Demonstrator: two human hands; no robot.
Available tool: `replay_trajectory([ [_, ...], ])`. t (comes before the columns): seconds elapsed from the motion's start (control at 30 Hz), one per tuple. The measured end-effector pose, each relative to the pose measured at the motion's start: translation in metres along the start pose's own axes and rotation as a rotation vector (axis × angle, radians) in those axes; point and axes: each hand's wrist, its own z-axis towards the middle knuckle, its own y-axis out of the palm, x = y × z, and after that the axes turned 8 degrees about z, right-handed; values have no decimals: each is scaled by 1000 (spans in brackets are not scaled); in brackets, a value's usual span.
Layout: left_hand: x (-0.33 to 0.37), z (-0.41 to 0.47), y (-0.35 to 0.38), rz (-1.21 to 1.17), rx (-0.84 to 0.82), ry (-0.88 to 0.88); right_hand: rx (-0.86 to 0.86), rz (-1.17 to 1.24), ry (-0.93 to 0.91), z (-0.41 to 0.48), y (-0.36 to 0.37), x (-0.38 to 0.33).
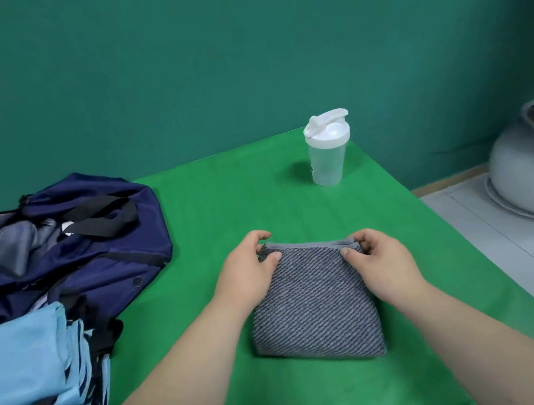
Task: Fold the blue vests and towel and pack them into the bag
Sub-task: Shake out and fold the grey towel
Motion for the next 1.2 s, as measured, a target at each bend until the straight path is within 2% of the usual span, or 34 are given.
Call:
replay_trajectory([
  [0.13,-16,20,21,55,1,-21,-43,-229,-21,28,9,14],
  [0.27,-31,6,19,-114,110,-31,49,-170,-51,13,1,13],
  [0.37,-42,-31,12,-182,16,47,-20,-115,-92,-29,-2,7],
  [0.47,-47,-63,27,11,-133,104,-200,-247,-83,-71,14,6],
  [0.57,-32,-72,45,167,-126,75,-281,-492,-109,-78,25,10],
  [0.7,1,-61,51,198,-137,45,-255,-586,-139,-47,4,17],
  [0.97,71,7,99,297,-179,97,-332,-733,-163,65,-75,41],
  [1.2,117,53,133,316,-149,38,-376,-843,-190,138,-113,51],
])
